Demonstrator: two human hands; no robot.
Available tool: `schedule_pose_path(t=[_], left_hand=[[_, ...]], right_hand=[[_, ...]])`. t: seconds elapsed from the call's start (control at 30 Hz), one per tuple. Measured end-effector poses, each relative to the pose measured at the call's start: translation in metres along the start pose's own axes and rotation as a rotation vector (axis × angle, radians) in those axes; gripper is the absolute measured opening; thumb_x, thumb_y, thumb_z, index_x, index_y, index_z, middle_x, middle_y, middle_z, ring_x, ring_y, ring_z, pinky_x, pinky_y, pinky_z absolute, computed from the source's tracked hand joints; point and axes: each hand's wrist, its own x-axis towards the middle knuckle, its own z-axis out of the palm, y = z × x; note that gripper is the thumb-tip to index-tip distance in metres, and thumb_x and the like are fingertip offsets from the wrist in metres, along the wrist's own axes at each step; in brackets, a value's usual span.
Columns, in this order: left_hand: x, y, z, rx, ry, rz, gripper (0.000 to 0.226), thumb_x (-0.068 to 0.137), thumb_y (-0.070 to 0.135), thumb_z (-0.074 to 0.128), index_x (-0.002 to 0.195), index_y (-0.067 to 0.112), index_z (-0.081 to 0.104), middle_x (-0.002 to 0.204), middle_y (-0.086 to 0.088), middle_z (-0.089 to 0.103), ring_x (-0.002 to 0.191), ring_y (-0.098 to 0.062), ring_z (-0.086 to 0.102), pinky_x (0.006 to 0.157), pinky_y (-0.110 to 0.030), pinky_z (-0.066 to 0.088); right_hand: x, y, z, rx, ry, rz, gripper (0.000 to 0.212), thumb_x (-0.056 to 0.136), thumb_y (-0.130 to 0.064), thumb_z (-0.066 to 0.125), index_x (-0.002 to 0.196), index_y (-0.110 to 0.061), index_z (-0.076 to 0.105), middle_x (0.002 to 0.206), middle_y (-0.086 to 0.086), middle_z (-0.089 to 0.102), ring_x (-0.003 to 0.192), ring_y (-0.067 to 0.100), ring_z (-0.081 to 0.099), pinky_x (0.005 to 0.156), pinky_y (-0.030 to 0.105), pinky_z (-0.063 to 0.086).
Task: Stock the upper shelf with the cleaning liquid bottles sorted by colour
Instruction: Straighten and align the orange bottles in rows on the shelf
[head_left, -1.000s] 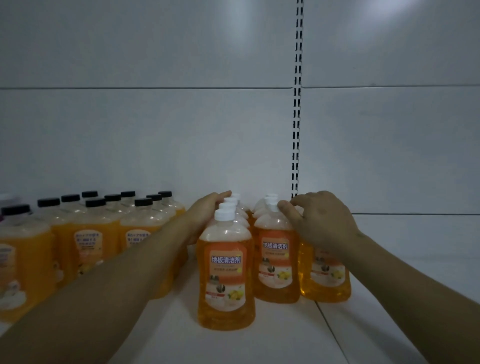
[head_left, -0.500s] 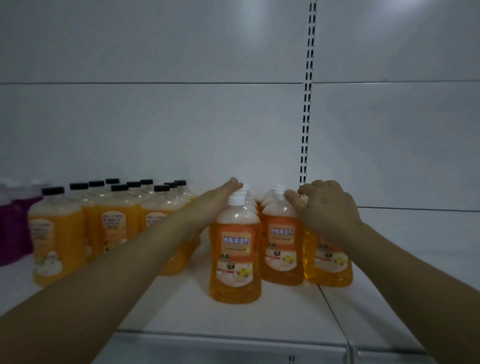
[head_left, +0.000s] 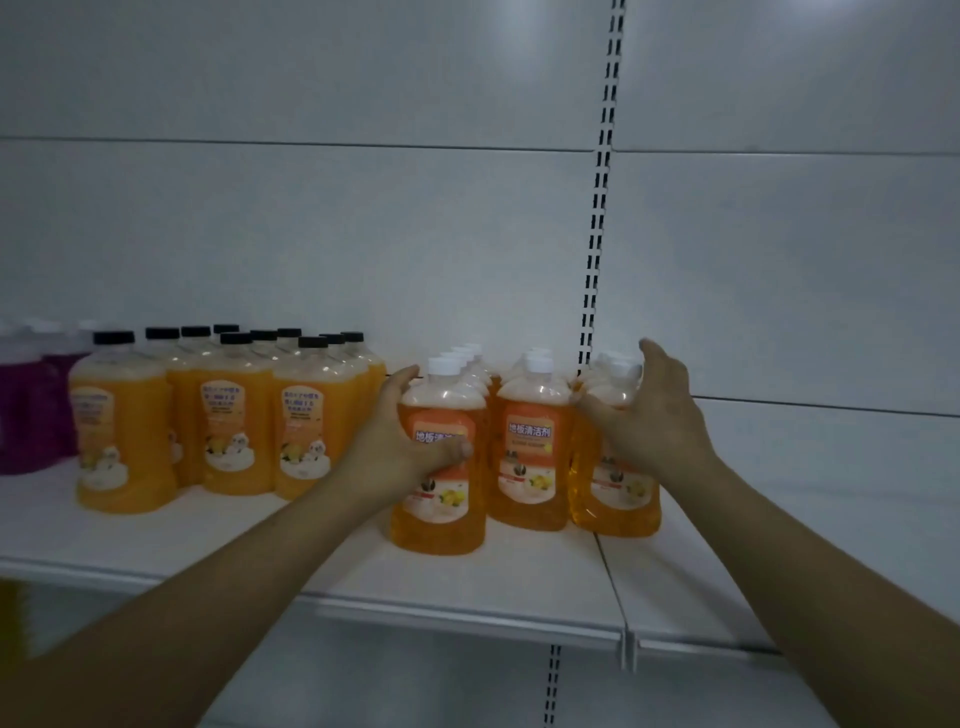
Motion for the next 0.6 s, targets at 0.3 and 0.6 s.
schedule_pose_path(t=[0.3, 0.6], left_hand=[[0.001, 0.001, -0.002, -0.038, -0.053, -0.036, 0.087, 0.076, 0.028, 0.075, 0.144, 0.033, 0.021, 0.117, 0.007, 0.049, 0.086, -0.002, 0.055, 0.060, -0.018, 0.049], [0.004, 0.010, 0.002, -0.007, -0.012, 0.026, 0.081, 0.077, 0.023, 0.076, 0.141, 0.036, 0.027, 0.108, 0.015, 0.050, 0.084, 0.000, 0.053, 0.062, -0.021, 0.049]], right_hand=[[-0.004, 0.015, 0.011, 0.157, -0.047, 0.132, 0.079, 0.075, -0.056, 0.072, 0.137, -0.025, 0.034, 0.130, 0.003, 0.048, 0.111, 0.025, 0.054, 0.086, 0.040, 0.050], [0.034, 0.013, -0.009, 0.360, -0.097, 0.264, 0.076, 0.087, -0.072, 0.040, 0.143, -0.020, 0.038, 0.142, 0.012, 0.045, 0.122, 0.033, 0.050, 0.090, 0.043, 0.046]])
